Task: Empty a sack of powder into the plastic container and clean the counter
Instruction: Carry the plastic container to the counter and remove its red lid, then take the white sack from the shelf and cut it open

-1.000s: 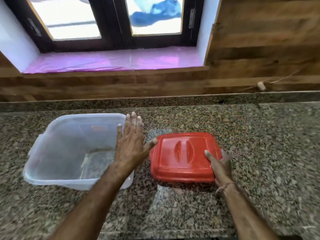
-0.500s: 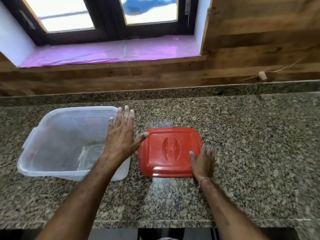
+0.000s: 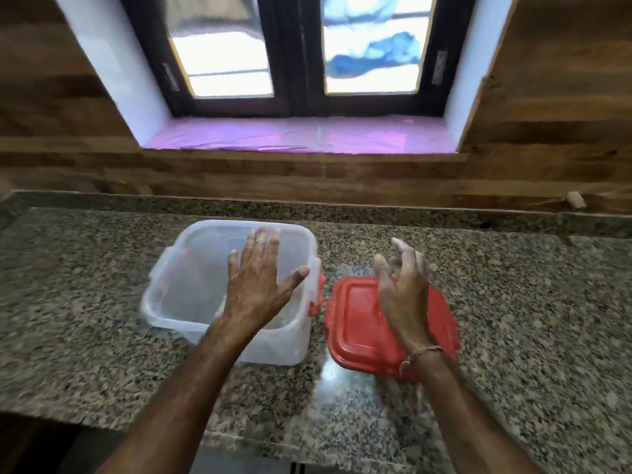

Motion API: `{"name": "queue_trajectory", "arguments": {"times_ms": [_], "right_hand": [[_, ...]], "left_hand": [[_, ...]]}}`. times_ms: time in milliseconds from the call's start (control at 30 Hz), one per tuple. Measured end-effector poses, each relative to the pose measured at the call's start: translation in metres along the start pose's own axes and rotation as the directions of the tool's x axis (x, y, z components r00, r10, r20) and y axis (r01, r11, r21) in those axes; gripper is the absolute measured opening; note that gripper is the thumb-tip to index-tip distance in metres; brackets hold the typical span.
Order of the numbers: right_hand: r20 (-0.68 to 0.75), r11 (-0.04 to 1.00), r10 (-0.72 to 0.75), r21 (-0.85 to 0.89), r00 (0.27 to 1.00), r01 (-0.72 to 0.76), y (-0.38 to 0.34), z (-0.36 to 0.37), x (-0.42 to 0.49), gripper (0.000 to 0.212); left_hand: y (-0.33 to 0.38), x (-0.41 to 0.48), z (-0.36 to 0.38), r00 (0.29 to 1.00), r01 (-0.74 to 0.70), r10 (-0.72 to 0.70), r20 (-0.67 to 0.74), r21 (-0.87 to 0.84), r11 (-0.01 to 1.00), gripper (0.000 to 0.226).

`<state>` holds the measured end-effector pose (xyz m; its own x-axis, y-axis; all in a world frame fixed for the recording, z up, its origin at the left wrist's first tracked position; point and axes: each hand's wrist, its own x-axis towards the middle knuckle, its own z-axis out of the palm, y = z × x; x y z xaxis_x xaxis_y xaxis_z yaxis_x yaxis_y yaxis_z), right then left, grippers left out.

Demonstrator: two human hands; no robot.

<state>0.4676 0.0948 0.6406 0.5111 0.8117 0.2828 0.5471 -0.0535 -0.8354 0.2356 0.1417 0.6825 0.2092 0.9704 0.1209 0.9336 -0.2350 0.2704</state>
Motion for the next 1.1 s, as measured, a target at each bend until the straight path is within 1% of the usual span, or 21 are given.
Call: {"name": "queue_trajectory", "arguments": {"times_ms": [100, 200, 267, 333, 433, 533, 600, 700, 767, 833, 900, 1000, 1033, 1067, 1100], "right_hand": [[0.021, 0.97, -0.212, 0.123, 0.977, 0.208, -0.069, 0.045, -0.012, 0.039], [0.123, 0.913, -0.377, 0.218, 0.918, 0.346, -0.135, 0.105, -0.049, 0.039], [0.211, 0.882, -0.457, 0.232, 0.864, 0.41, -0.175, 0.145, -0.084, 0.039], [0.305, 0.869, -0.492, 0.228, 0.815, 0.44, -0.199, 0.181, -0.112, 0.038], [0.44, 0.851, -0.524, 0.223, 0.729, 0.476, -0.243, 0.233, -0.153, 0.044], [0.509, 0.808, -0.57, 0.21, 0.645, 0.55, -0.283, 0.273, -0.174, 0.045], [0.528, 0.78, -0.598, 0.209, 0.603, 0.59, -0.307, 0.296, -0.178, 0.044], [0.542, 0.744, -0.629, 0.211, 0.558, 0.634, -0.342, 0.331, -0.172, 0.042], [0.536, 0.728, -0.646, 0.216, 0.544, 0.651, -0.367, 0.357, -0.159, 0.039], [0.516, 0.707, -0.67, 0.221, 0.535, 0.672, -0.396, 0.379, -0.141, 0.036], [0.495, 0.677, -0.7, 0.229, 0.515, 0.699, -0.427, 0.4, -0.119, 0.036], [0.481, 0.648, -0.734, 0.285, 0.48, 0.707, -0.484, 0.431, -0.086, 0.038], [0.476, 0.63, -0.75, 0.303, 0.459, 0.715, -0.505, 0.441, -0.076, 0.039], [0.462, 0.607, -0.769, 0.312, 0.441, 0.731, -0.527, 0.451, -0.067, 0.04], [0.445, 0.589, -0.784, 0.317, 0.432, 0.743, -0.549, 0.459, -0.059, 0.04]], "left_hand": [[-0.056, -0.021, -0.026, 0.995, 0.074, -0.075, -0.073, -0.021, 0.997, 0.092], [-0.125, -0.048, -0.057, 0.982, 0.138, -0.14, -0.127, -0.028, 0.99, 0.094], [-0.177, -0.075, -0.08, 0.968, 0.201, -0.205, -0.144, -0.044, 0.979, 0.102], [-0.221, -0.101, -0.098, 0.954, 0.247, -0.253, -0.16, -0.057, 0.967, 0.111], [-0.293, -0.144, -0.127, 0.906, 0.366, -0.377, -0.192, -0.088, 0.926, 0.108], [-0.354, -0.169, -0.15, 0.87, 0.443, -0.444, -0.212, -0.058, 0.895, 0.112], [-0.387, -0.172, -0.165, 0.853, 0.475, -0.471, -0.223, -0.042, 0.879, 0.113], [-0.429, -0.167, -0.189, 0.841, 0.49, -0.481, -0.249, -0.03, 0.871, 0.101], [-0.452, -0.155, -0.207, 0.84, 0.479, -0.461, -0.287, -0.007, 0.878, 0.092], [-0.472, -0.14, -0.231, 0.842, 0.471, -0.44, -0.313, 0.026, 0.882, 0.089], [-0.493, -0.121, -0.26, 0.842, 0.473, -0.432, -0.323, 0.061, 0.879, 0.091], [-0.527, -0.09, -0.31, 0.83, 0.462, -0.366, -0.421, 0.152, 0.874, 0.118], [-0.538, -0.079, -0.329, 0.826, 0.466, -0.349, -0.443, 0.186, 0.865, 0.121], [-0.544, -0.07, -0.35, 0.824, 0.473, -0.346, -0.448, 0.207, 0.857, 0.115], [-0.549, -0.06, -0.371, 0.826, 0.479, -0.345, -0.446, 0.231, 0.847, 0.103]]}}
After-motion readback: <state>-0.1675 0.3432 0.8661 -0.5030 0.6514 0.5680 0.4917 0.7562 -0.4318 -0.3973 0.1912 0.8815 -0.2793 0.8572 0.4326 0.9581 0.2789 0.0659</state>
